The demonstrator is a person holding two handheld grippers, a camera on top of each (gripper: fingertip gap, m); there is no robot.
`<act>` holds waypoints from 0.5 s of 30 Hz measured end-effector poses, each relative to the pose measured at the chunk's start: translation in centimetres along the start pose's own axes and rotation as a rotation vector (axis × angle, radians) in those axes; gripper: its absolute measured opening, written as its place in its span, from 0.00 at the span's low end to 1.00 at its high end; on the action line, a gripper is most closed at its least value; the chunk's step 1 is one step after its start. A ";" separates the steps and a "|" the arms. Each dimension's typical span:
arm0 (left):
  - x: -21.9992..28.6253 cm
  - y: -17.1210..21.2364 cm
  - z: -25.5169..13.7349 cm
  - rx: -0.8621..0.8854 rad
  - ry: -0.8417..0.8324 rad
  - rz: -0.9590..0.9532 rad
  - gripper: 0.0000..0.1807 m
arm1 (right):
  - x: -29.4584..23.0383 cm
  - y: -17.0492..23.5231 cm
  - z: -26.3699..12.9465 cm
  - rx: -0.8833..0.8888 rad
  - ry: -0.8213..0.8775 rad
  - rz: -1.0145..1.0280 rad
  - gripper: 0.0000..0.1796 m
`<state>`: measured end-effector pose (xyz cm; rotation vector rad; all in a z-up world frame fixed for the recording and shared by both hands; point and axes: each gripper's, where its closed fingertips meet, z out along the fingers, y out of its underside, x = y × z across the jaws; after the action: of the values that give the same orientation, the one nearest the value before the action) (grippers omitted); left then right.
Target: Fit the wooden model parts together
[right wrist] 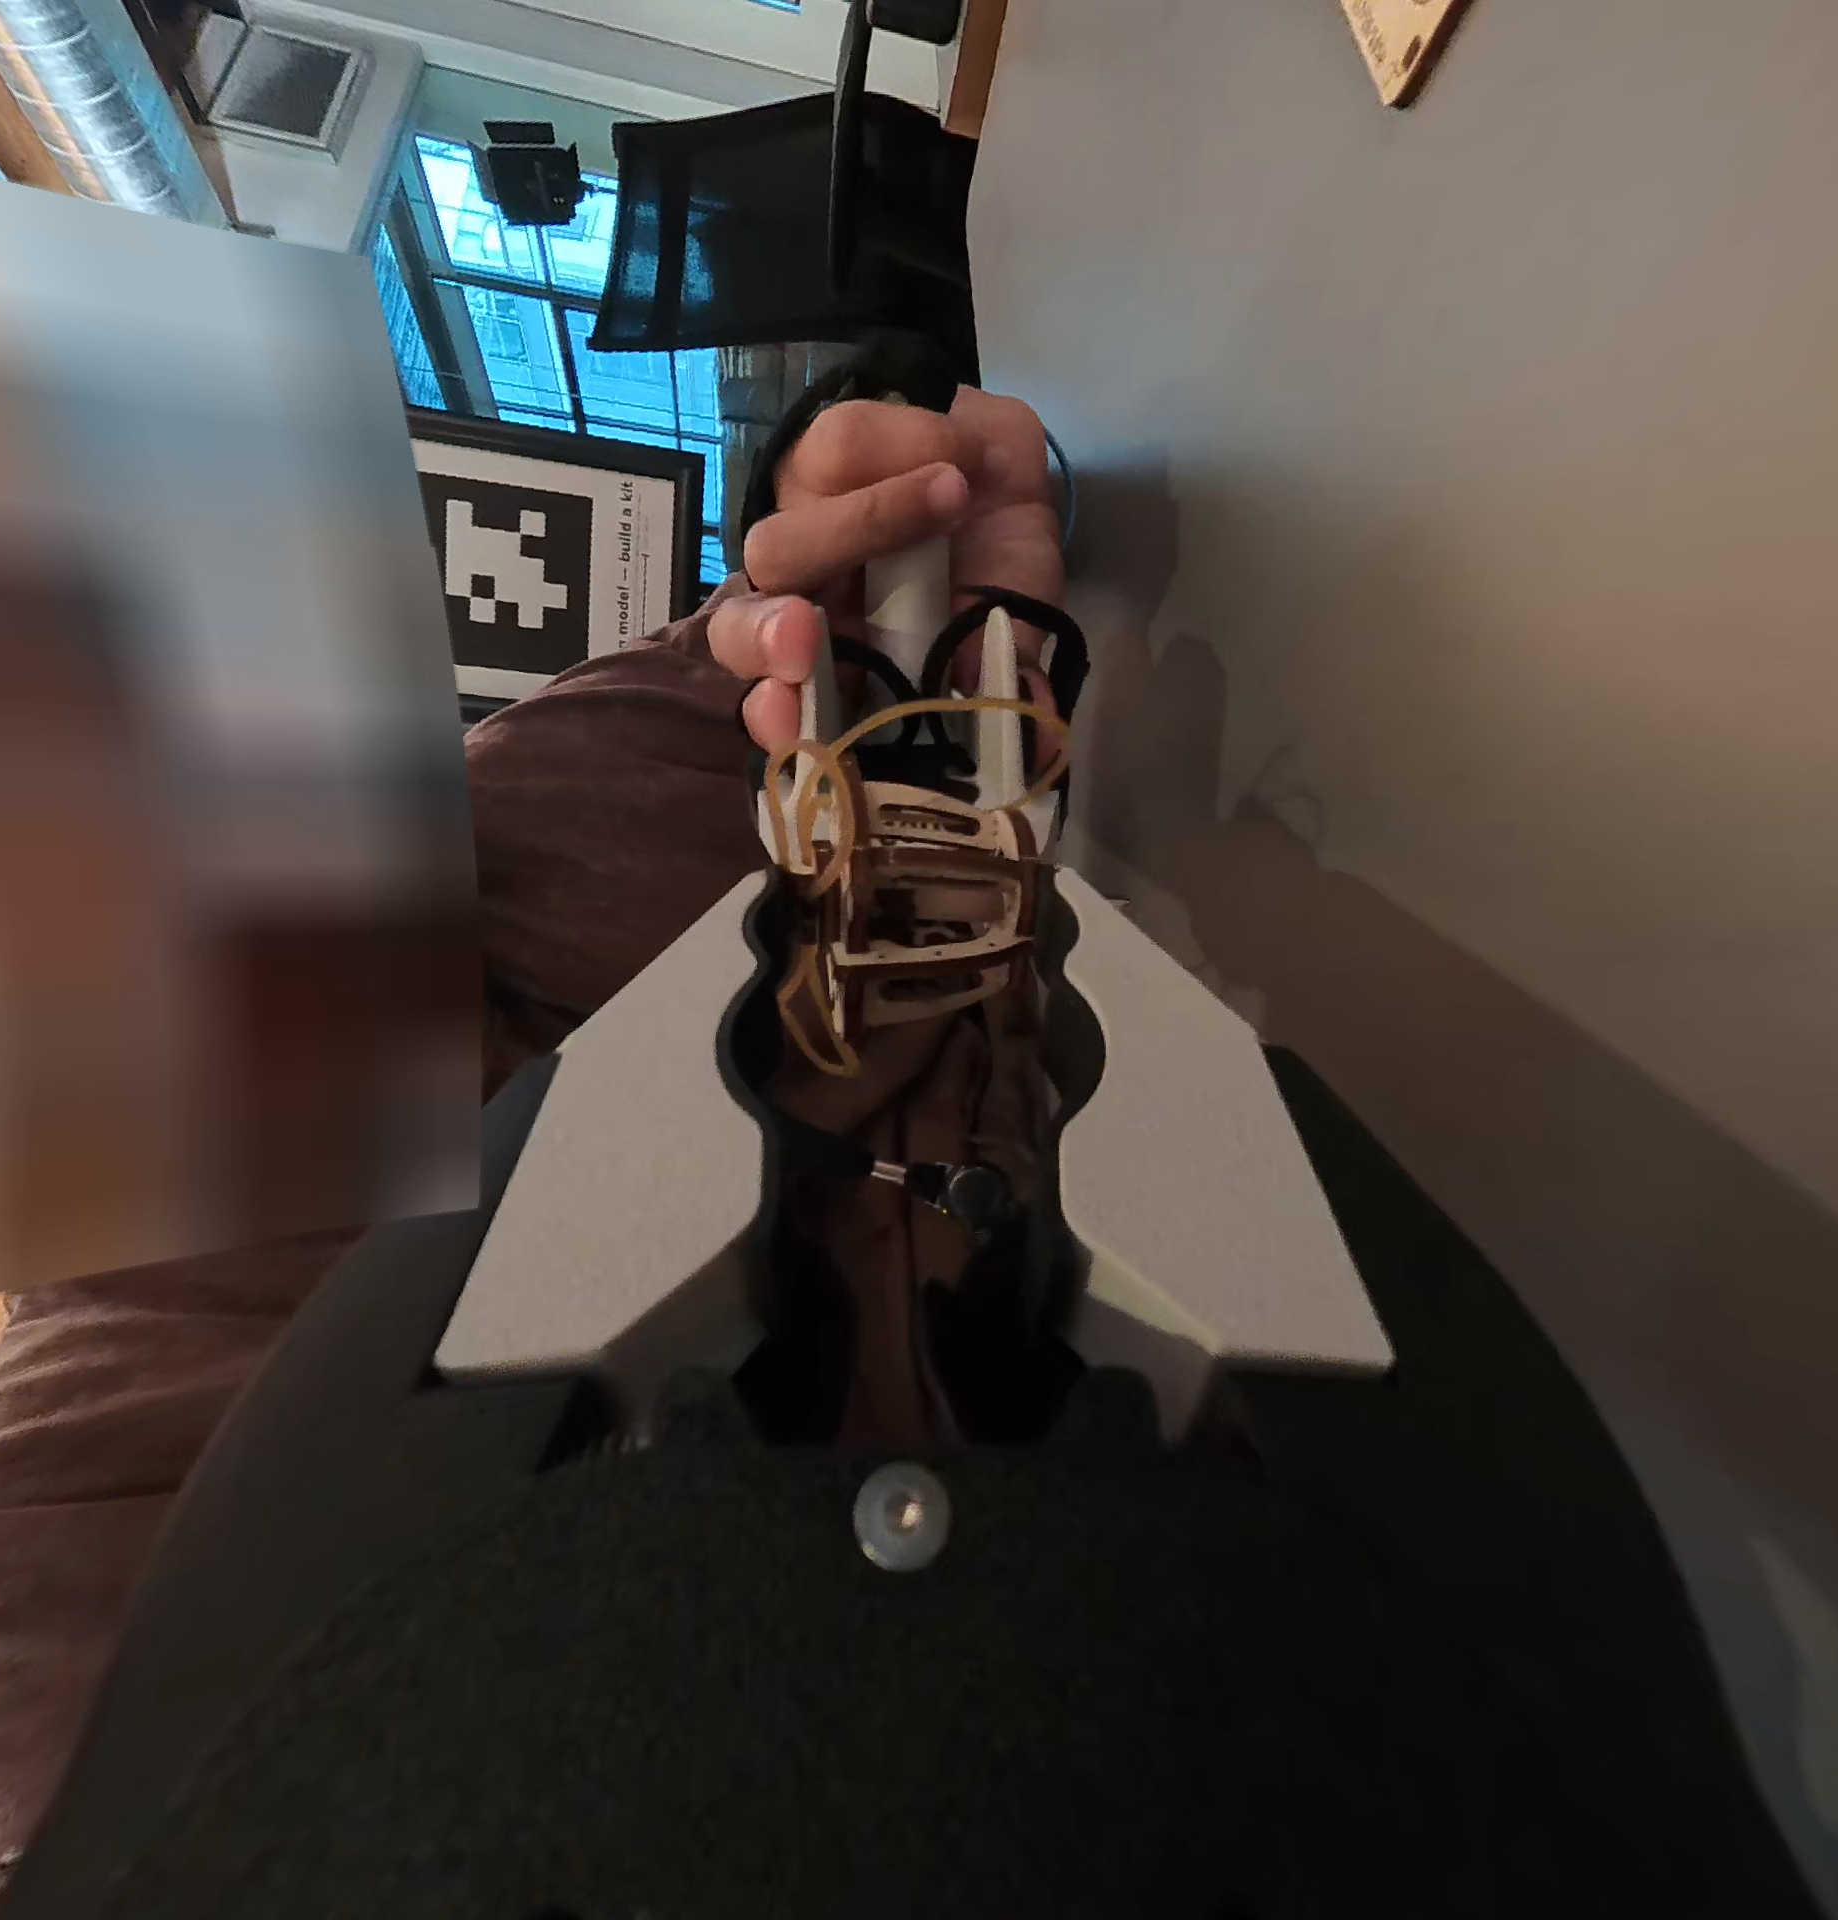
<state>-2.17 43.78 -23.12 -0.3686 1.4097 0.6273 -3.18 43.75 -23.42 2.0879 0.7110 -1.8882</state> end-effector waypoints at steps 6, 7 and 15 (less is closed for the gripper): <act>0.2 -0.1 0.0 0.018 0.004 0.029 0.18 | 0.2 0.0 0.1 0.005 0.021 -0.020 0.26; 0.2 -0.1 0.0 0.019 -0.001 0.033 0.18 | 0.2 0.0 0.1 0.001 0.028 -0.024 0.27; 0.2 0.3 -0.1 -0.002 0.009 0.043 0.18 | 0.3 -0.5 0.3 0.022 0.009 -0.027 0.26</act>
<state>-2.37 44.00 -23.31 -0.3446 1.4289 0.6627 -3.67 44.10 -23.64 2.1116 0.7272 -1.9111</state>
